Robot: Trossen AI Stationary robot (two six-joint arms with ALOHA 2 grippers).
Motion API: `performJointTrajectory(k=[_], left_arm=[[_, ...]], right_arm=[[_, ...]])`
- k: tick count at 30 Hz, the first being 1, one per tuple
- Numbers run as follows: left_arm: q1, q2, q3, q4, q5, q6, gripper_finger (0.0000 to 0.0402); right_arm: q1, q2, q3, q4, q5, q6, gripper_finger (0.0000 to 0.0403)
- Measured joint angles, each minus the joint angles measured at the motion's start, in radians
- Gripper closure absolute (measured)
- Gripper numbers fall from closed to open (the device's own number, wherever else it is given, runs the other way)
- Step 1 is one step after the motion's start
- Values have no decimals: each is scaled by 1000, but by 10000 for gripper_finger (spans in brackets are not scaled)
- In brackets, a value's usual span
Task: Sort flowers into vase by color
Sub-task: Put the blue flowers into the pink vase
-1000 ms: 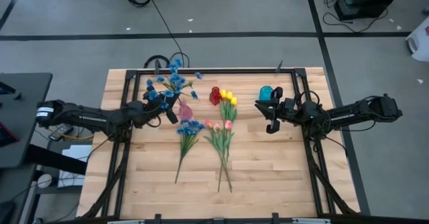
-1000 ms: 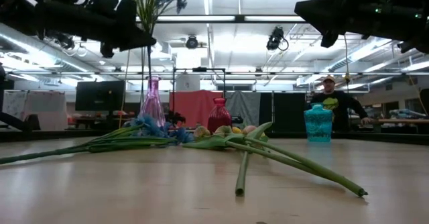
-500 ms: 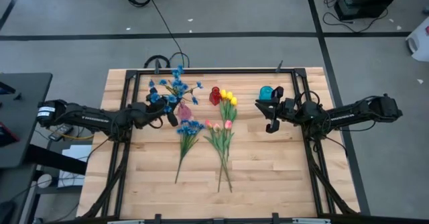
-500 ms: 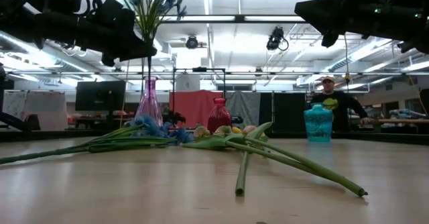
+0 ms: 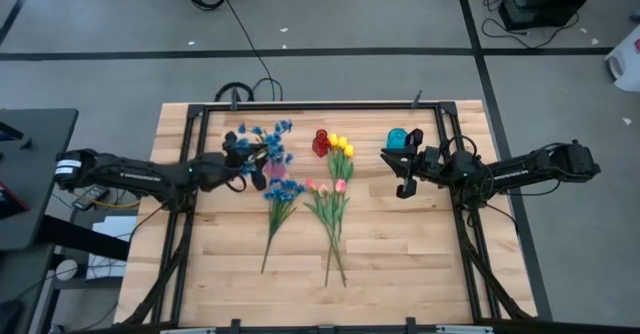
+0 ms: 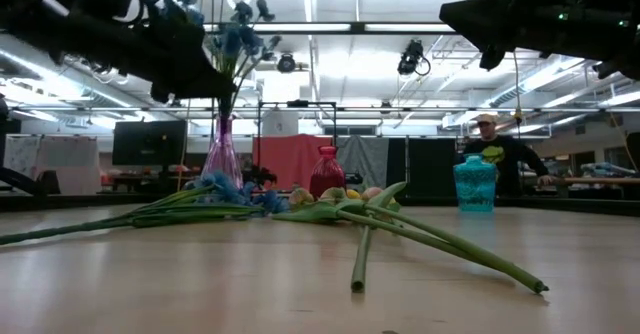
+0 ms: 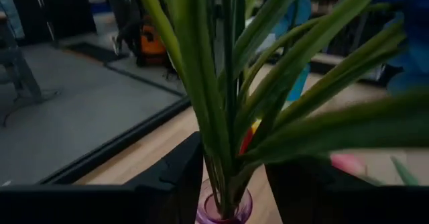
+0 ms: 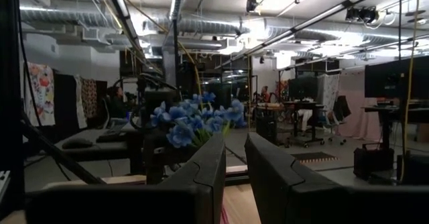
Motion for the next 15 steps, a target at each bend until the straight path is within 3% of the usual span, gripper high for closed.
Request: performJointTrajectory(k=[10, 15], left_arm=[[4, -7, 317, -615, 34, -60, 241], [8, -7, 358, -701, 46, -104, 241]], right_arm=[[0, 0, 0, 0, 0, 0, 329], [0, 0, 0, 0, -1, 1, 329]])
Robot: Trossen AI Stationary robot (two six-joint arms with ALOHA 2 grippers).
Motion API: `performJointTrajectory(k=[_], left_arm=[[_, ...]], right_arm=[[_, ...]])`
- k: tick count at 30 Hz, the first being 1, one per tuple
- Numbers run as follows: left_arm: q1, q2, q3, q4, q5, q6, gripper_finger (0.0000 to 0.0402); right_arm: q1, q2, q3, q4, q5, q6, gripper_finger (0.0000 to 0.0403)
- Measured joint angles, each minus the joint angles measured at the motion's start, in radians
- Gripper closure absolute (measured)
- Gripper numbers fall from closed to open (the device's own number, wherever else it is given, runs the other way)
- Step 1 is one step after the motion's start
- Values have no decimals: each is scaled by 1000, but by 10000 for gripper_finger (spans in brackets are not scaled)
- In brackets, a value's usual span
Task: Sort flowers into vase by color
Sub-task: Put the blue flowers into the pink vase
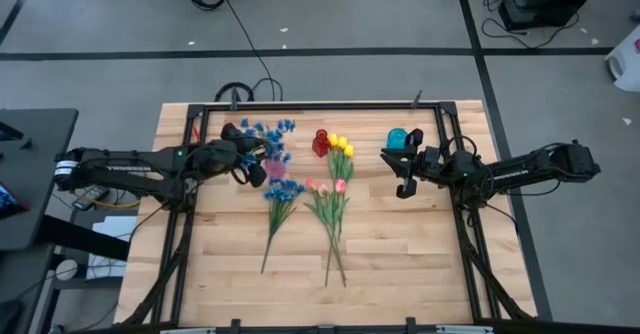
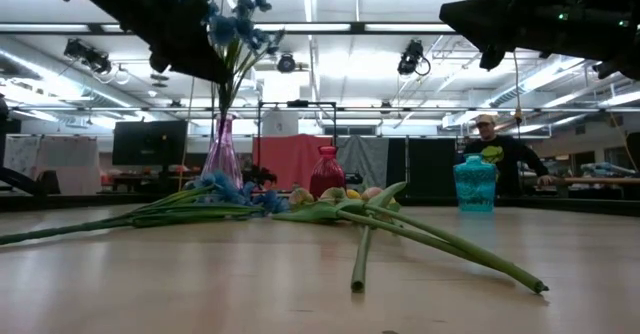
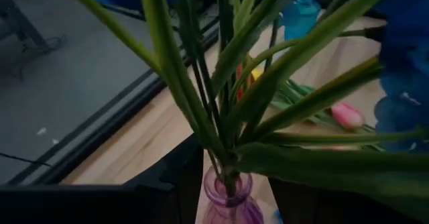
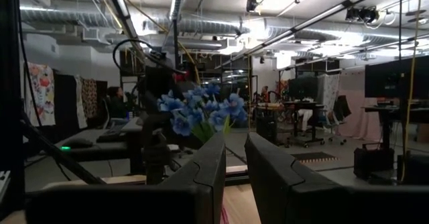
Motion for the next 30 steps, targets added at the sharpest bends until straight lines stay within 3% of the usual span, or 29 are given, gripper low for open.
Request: performJointTrajectory(k=[4, 11, 17, 23, 30], left_arm=[[17, 0, 1, -30, 45, -29, 232], [43, 4, 11, -112, 54, -38, 175], [42, 3, 151, -350, 107, -40, 163], [9, 2, 275, -608, 269, -188, 163], [-121, 3, 302, -790, 494, -535, 163]], right_arm=[[0, 0, 0, 1, 0, 0, 329], [0, 0, 0, 3, 0, 0, 329], [0, 0, 0, 3, 0, -1, 329], [0, 0, 0, 3, 0, -2, 329], [0, 0, 0, 3, -1, 0, 329]])
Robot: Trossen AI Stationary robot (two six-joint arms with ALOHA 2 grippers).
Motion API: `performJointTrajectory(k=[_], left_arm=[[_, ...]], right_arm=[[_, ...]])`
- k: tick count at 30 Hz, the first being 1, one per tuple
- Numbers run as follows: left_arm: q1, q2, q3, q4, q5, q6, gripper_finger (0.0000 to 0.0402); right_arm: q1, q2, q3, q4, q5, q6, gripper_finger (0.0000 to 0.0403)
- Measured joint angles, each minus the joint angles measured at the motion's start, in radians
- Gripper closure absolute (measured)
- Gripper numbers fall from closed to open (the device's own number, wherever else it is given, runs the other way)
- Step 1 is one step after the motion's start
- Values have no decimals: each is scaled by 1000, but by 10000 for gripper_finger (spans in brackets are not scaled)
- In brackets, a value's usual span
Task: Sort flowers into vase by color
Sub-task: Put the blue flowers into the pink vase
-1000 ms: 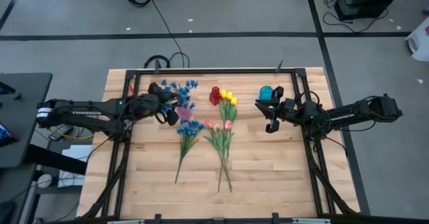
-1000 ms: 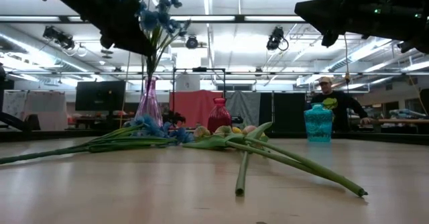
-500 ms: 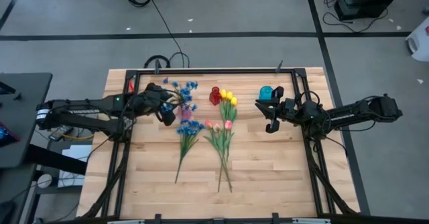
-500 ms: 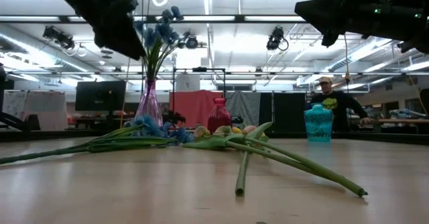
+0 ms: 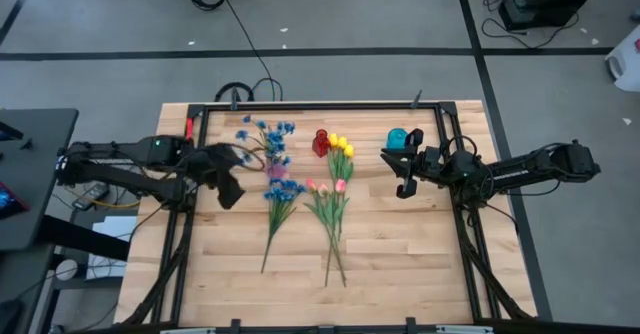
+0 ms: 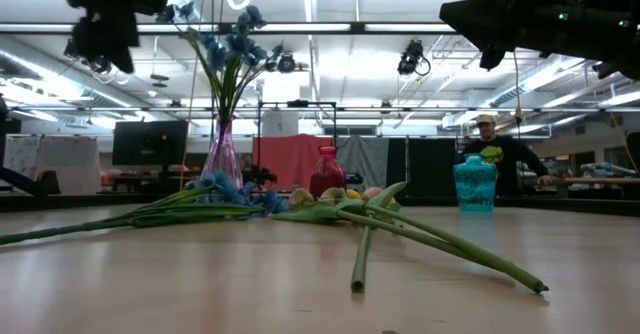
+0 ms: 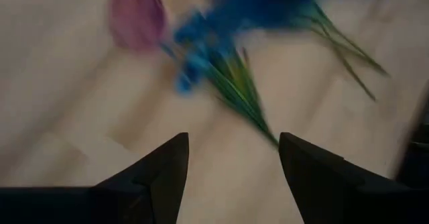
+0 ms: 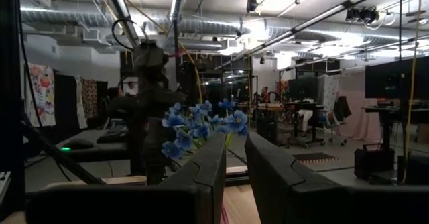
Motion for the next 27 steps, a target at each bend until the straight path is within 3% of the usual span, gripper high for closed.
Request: performJointTrajectory(k=[7, 14, 22, 27], left_arm=[[-259, 0, -81, 152, 41, -352, 163], [-470, 49, -174, 364, -91, -617, 163], [-485, 287, -260, 548, -205, -689, 163], [-444, 441, -259, 669, -163, -687, 163]], right_arm=[[1, 0, 0, 0, -8, 15, 329], [1, 0, 0, 0, -32, 16, 329], [1, 0, 0, 0, -32, 14, 329], [1, 0, 0, 0, -32, -12, 329]])
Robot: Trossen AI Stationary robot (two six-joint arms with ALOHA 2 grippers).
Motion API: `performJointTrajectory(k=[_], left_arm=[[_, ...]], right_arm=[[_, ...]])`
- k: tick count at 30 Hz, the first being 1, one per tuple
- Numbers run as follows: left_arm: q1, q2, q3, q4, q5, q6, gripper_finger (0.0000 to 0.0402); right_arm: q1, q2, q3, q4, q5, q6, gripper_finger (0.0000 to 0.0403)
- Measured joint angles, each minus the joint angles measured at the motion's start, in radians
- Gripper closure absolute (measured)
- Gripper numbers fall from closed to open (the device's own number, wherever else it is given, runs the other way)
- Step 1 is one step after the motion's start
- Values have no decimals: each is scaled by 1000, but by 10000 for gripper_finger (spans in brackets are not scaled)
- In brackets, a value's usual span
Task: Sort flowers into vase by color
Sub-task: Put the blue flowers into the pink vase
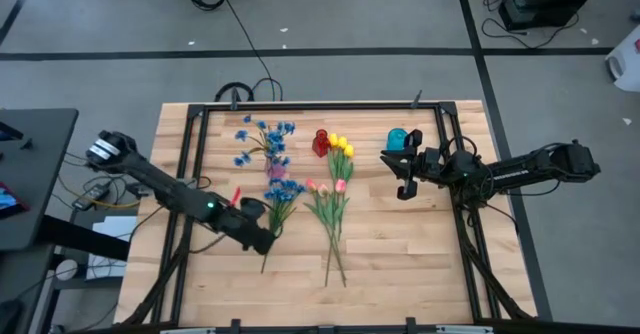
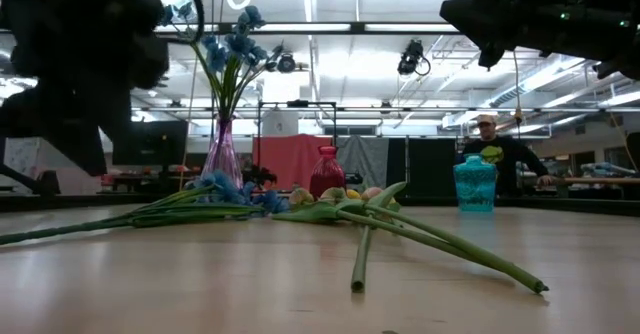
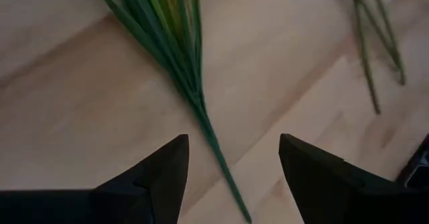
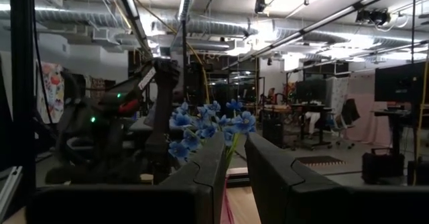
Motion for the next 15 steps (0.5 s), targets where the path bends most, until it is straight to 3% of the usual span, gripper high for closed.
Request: performJointTrajectory(k=[8, 15], left_arm=[[28, 155, 30, 39, 55, -27, 163], [53, 241, 222, -217, 24, 83, 197]], right_arm=[[0, 0, 0, 0, 6, -24, 329], [-3, 0, 0, 1, 8, -24, 329]])
